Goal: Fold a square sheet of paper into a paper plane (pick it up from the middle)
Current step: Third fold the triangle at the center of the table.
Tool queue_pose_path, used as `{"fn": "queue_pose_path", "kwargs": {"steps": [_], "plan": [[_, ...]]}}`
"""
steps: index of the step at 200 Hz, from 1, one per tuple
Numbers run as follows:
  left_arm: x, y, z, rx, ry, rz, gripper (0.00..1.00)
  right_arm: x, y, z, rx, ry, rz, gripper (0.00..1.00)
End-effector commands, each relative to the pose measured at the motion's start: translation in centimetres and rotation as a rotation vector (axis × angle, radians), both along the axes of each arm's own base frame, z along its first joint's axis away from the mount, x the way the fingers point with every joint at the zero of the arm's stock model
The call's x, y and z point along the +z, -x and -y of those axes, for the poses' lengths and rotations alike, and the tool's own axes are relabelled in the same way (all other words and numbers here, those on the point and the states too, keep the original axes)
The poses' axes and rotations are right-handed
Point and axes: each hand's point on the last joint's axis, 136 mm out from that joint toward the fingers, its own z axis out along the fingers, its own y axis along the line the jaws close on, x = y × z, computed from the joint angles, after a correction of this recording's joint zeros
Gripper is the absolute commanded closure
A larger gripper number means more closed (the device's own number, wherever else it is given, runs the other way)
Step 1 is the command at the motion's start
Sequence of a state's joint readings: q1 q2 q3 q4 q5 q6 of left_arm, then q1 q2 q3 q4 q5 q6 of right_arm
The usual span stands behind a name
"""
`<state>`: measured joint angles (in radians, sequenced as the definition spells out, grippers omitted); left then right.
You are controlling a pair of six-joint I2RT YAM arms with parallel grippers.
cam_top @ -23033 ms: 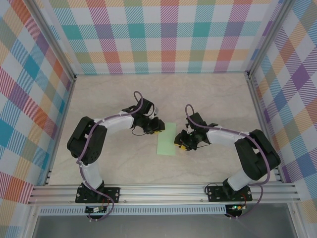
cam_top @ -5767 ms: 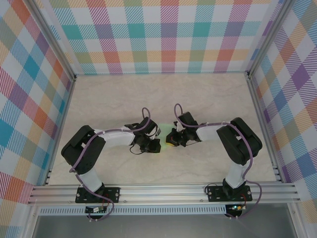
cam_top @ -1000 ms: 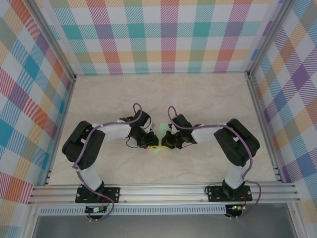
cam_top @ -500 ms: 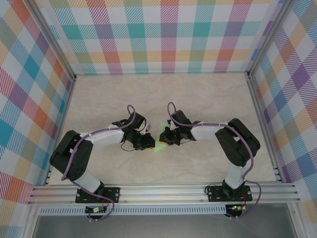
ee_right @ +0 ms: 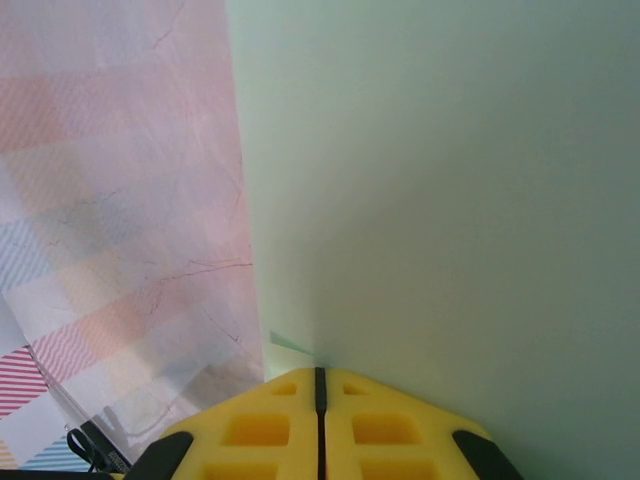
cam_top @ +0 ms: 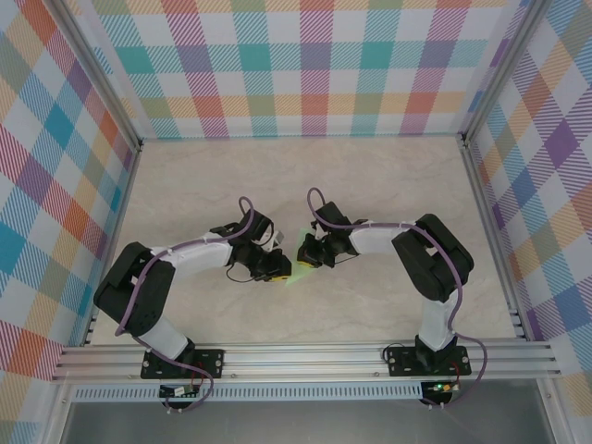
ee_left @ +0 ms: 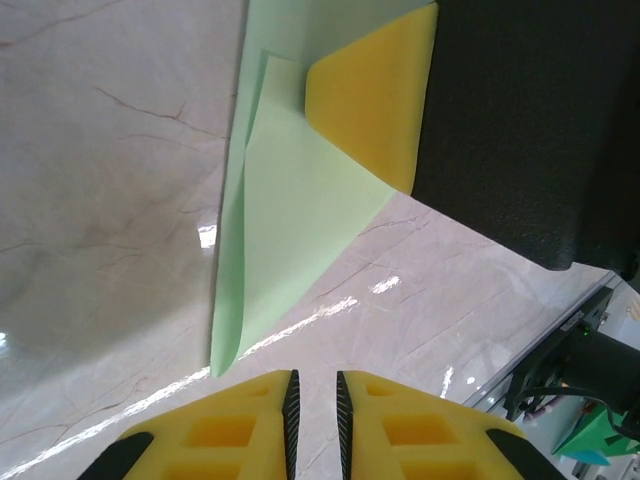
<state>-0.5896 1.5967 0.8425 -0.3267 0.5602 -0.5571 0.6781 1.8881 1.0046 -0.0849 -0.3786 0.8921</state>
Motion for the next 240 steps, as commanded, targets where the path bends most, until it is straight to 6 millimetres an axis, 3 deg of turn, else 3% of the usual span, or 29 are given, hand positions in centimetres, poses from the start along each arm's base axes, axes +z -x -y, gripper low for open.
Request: {"fn": "queue_pose_path", "kwargs": {"steps": [1,52,77,127,177,240], "plan": [[0.4,0.0,1.5,-0.038,0.039,0.000,0.80,-1.7,0.4,1.3,-0.006,0.078,-0.020,0.93],[0.6,-1.4,3.2,-0.037,0.088,0.025,0.79,-2.3,0.9,1.6,-0.006,0.078,-0.031,0.93],[-0.5,-1.5,3.7,-0.046,0.084,-0.014,0.80,-2.5,1.0,1.8,-0.007,0.083,-0.035,0.93],[-4.3,-0.3,1.2,-0.043,-0.072,-0.072,0.83,-2.7,1.2,1.9,-0.003,0.089,-0.039,0.93],[-5.7,1.0,-0.5,-0.049,-0.133,-0.088,0.84,-2.6,1.4,2.3,-0.001,0.092,-0.038,0.93],[-6.0,0.7,-0.7,-0.043,-0.143,-0.077,0.90,2.8,1.2,1.0,0.025,-0.046,0.051,0.98]]}}
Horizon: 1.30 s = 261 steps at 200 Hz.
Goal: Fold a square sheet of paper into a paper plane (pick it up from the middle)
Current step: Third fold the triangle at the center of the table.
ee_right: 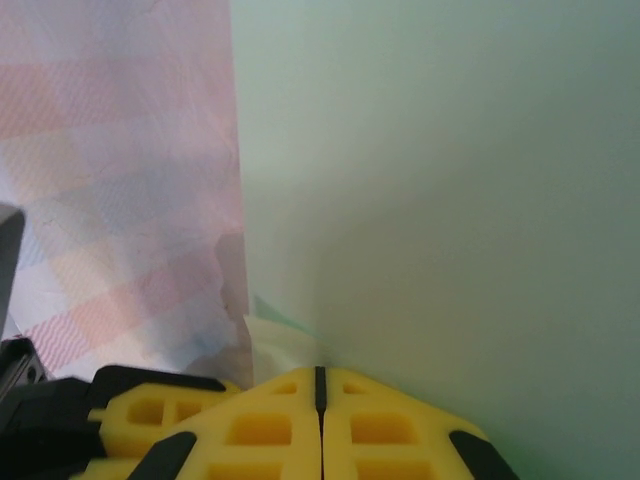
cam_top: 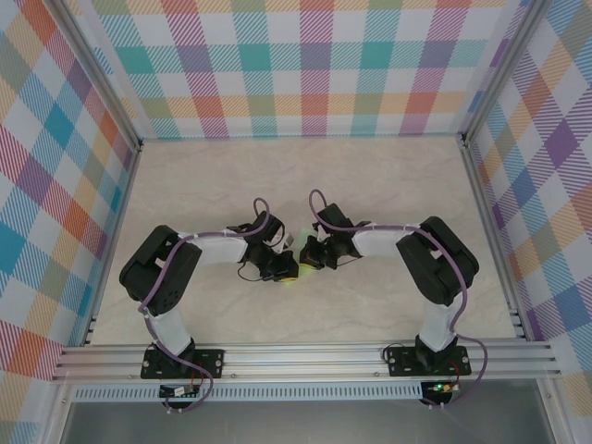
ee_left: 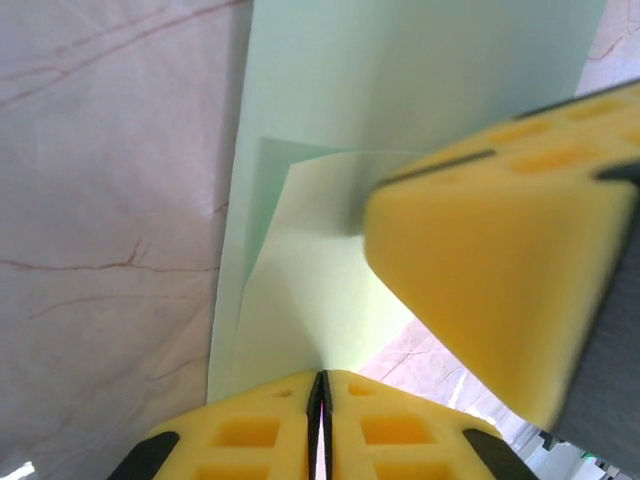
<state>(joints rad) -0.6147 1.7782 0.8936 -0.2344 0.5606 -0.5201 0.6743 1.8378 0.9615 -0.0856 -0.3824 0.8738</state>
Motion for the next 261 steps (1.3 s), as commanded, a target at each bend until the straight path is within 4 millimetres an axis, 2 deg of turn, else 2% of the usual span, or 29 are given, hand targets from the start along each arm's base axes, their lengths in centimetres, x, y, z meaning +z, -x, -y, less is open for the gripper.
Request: {"fn": "queue_pose_path", "kwargs": {"steps": [1,14,73,117,141,164,201,261], "plan": [[-2.4,1.8,-2.5,0.011,-0.125,-0.065,0.90,2.1,0.4,0.3,0.012,-0.041,0.035,0.98],[-2.3,1.7,-2.4,0.012,-0.123,-0.063,0.91,2.2,0.9,0.2,0.006,-0.066,0.031,0.99],[-2.2,1.5,-2.5,0.019,-0.131,-0.057,0.91,0.3,2.6,-1.0,0.019,-0.118,-0.026,1.00],[-2.4,1.4,-2.7,0.018,-0.150,-0.061,0.92,-2.6,3.0,0.9,-0.014,-0.030,-0.037,1.00],[-2.6,1.5,-2.9,0.018,-0.163,-0.066,0.92,-3.4,3.1,1.4,-0.025,-0.028,-0.044,1.00],[-2.7,1.6,-3.1,0.017,-0.171,-0.065,0.93,-3.7,2.6,2.3,-0.054,-0.029,-0.037,1.00],[-3.0,1.8,-3.4,0.016,-0.185,-0.069,0.94,-2.9,1.2,3.3,-0.078,-0.045,0.002,1.00],[-3.1,1.9,-3.3,0.014,-0.182,-0.074,0.94,-3.4,-0.6,6.6,-0.170,-0.069,0.009,0.99]]}}
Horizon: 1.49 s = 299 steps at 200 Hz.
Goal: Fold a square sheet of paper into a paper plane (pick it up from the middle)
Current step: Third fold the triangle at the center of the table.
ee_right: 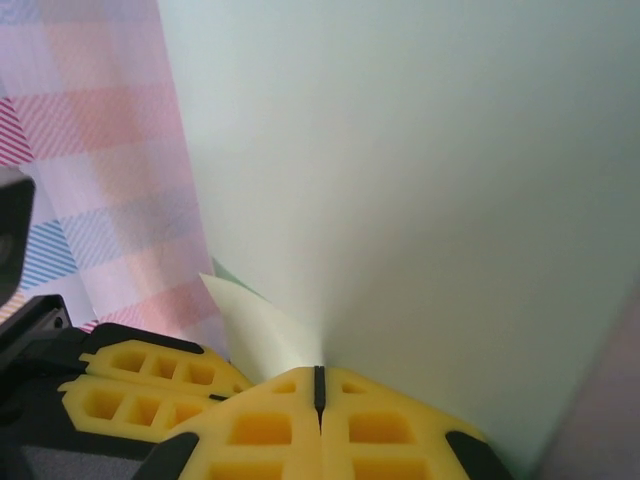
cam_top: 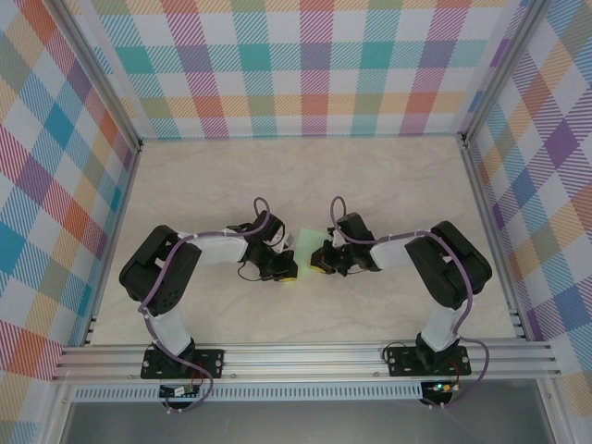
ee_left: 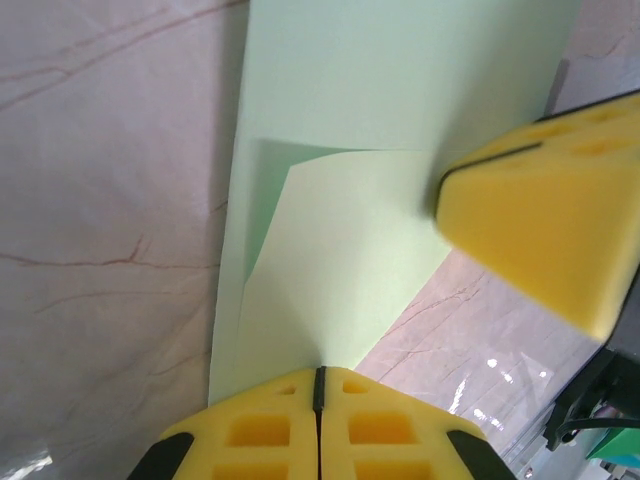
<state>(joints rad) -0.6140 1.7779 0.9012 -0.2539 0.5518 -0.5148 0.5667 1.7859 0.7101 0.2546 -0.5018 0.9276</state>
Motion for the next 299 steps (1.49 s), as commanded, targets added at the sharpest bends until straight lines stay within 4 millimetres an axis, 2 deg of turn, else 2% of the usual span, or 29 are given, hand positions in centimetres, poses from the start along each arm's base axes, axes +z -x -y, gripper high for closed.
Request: {"fn": "queue_pose_path", "kwargs": {"steps": [1,33,58,88,117,130,169,212,230,275,299], "plan": [[-3.1,2.0,-3.2,0.015,-0.168,-0.073,0.94,-2.6,-0.6,3.6,-0.092,0.097,-0.022,0.99],[-3.0,1.8,-3.0,0.015,-0.160,-0.072,0.94,-2.7,-1.1,4.8,-0.129,0.092,-0.029,0.99],[-3.0,1.8,-2.8,0.016,-0.152,-0.074,0.94,-1.4,-1.6,4.8,-0.126,0.078,-0.001,0.98],[-2.8,1.8,-2.6,0.012,-0.141,-0.074,0.93,1.6,-1.8,3.2,-0.085,0.010,0.042,0.97],[-2.8,1.7,-2.6,0.014,-0.140,-0.073,0.93,2.8,-1.2,1.0,-0.012,0.027,0.064,0.96],[-2.8,1.7,-2.5,0.013,-0.136,-0.073,0.93,2.7,-1.0,0.0,0.001,0.026,0.057,0.96],[-2.6,1.6,-2.4,0.013,-0.134,-0.072,0.93,1.3,-0.5,-1.3,0.028,0.042,0.015,0.96],[-1.7,1.2,-1.8,0.004,-0.108,-0.063,0.91,-1.8,0.4,0.0,0.022,0.140,-0.056,0.98],[-0.3,0.8,-1.0,-0.007,-0.071,-0.054,0.91,-2.6,0.7,0.5,0.028,0.169,-0.067,1.00],[4.7,-0.8,1.1,-0.022,0.042,-0.014,0.86,-3.3,1.0,1.1,0.027,0.201,-0.079,1.00],[5.8,-1.2,2.7,-0.034,0.129,-0.044,0.85,-3.3,0.9,1.1,0.024,0.205,-0.080,1.00]]}}
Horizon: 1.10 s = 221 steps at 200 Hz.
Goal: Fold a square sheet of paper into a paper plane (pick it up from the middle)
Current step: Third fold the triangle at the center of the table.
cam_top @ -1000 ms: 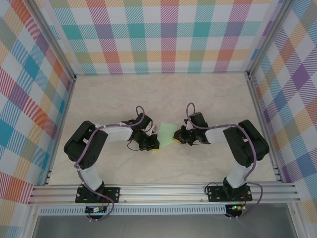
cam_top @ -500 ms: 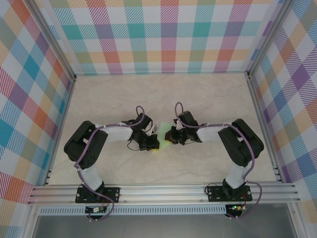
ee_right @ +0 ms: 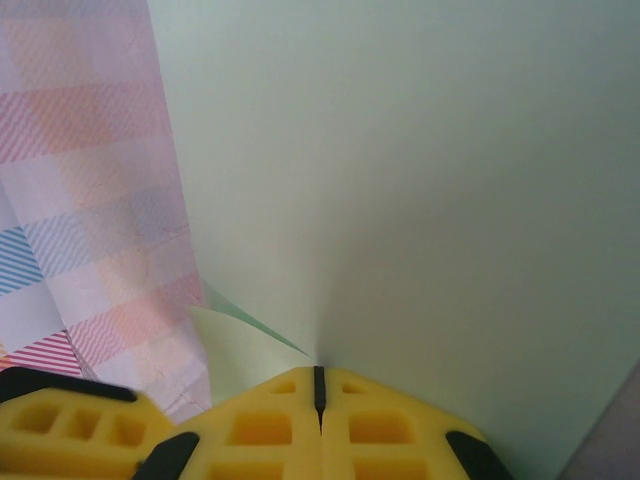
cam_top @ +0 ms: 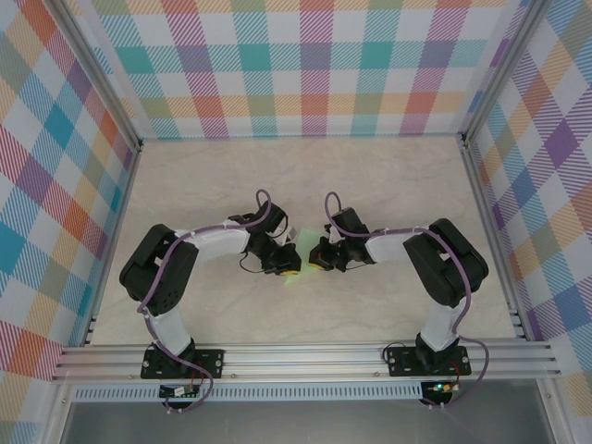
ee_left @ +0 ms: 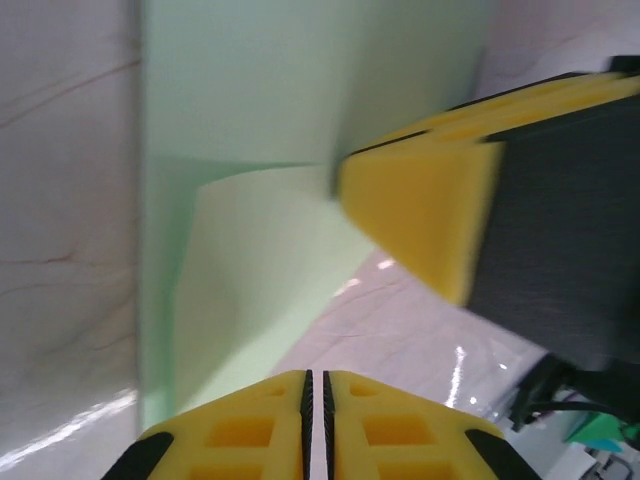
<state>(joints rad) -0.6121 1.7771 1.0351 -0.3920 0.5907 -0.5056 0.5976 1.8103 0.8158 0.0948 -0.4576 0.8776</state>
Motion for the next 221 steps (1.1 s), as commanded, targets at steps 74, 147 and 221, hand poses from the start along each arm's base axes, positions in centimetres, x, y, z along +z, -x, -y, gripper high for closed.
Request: {"fn": "queue_pose_path", "kwargs": {"steps": [74,147,221], "plan": [[-2.0,0.6,1.6,-0.028,0.067,-0.156,0.85,-3.6,1.2,2.0,-0.023,0.132,-0.073,1.00],[-4.8,1.5,-1.9,-0.016,-0.012,-0.194,0.87,-4.2,1.6,2.6,-0.026,0.157,-0.082,1.00],[-5.0,2.6,-3.4,0.005,0.050,-0.260,0.86,-4.6,1.7,3.0,-0.018,0.189,-0.087,1.00]]}}
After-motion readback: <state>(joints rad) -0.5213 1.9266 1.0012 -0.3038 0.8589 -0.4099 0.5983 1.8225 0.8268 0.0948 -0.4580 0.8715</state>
